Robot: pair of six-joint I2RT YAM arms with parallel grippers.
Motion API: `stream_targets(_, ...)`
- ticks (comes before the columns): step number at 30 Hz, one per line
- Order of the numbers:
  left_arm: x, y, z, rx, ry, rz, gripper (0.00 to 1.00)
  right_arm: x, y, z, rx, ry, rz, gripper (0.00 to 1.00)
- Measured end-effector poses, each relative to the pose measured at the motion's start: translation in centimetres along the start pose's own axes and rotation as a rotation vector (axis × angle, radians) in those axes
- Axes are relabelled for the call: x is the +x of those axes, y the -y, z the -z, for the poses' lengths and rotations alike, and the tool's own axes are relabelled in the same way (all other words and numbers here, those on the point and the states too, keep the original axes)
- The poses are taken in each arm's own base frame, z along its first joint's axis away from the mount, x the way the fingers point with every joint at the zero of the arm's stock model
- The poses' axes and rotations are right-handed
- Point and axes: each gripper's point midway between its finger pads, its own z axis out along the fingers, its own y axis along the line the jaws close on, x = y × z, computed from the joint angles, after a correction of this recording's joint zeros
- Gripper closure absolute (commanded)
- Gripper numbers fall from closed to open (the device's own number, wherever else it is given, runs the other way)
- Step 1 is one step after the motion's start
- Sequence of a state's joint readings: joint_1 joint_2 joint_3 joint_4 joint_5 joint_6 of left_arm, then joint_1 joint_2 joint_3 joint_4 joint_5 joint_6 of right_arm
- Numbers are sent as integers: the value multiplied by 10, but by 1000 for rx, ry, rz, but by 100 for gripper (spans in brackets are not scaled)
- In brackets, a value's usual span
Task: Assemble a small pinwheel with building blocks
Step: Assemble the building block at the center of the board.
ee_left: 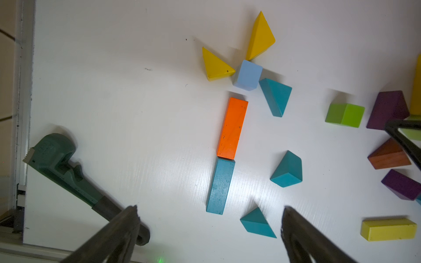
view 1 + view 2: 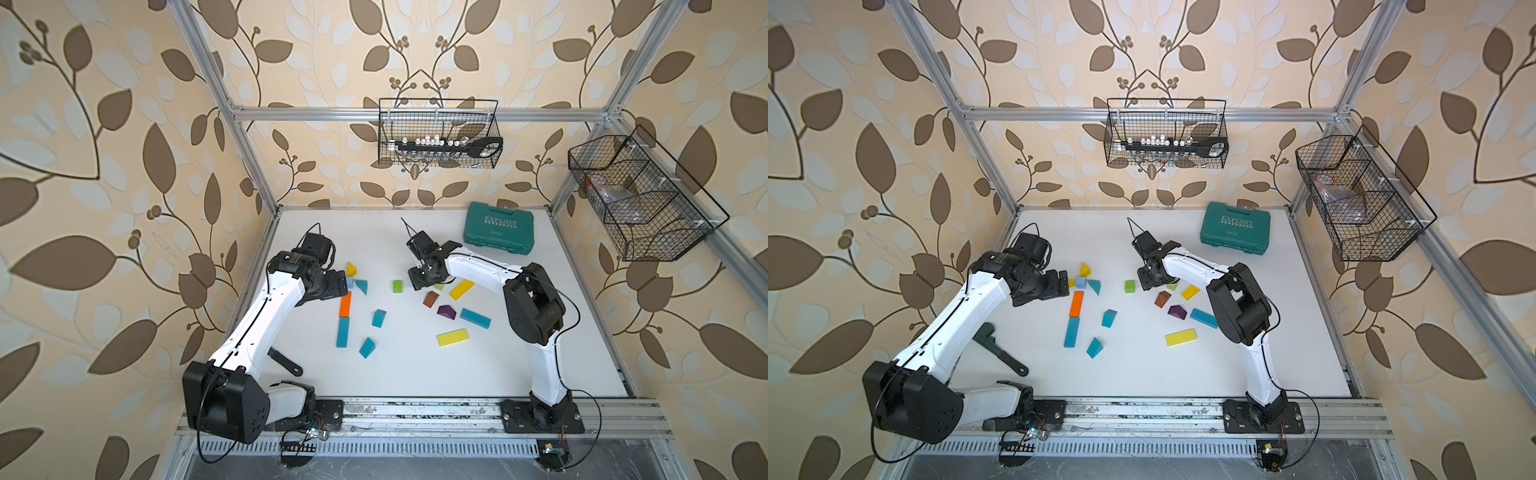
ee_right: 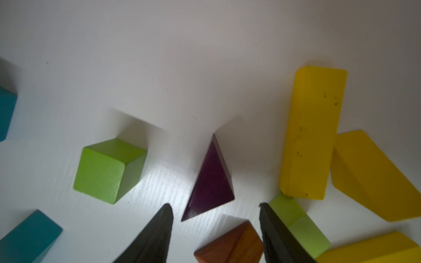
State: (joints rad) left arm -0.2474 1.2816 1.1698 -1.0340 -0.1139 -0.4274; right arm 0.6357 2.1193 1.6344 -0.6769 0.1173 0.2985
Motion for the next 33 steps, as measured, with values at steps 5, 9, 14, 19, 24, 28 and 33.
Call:
stream_targets(5,-1,1,-3,4,8,-21,1,2,0,-12,14,-23,18,48)
stream_targets(9,2,0,-6,0,0,-36,1,4,-2,-18,15,-35,54,59)
stream_targets(14,2,0,-7,1,0,-40,1,4,-3,-21,9,-38,111,68)
stream_targets(19,1,0,-6,3,6,-43,1,1,-5,-23,-42,-30,142,74)
stream_targets(24,1,0,-6,4,6,-49,1,1,-3,-23,-92,-22,161,74)
stream_targets(28,1,0,-6,4,6,-55,1,3,-9,-22,-114,-19,191,75)
stream_targets(33,1,1,-6,6,5,-57,1,7,-20,-21,-127,-16,231,75)
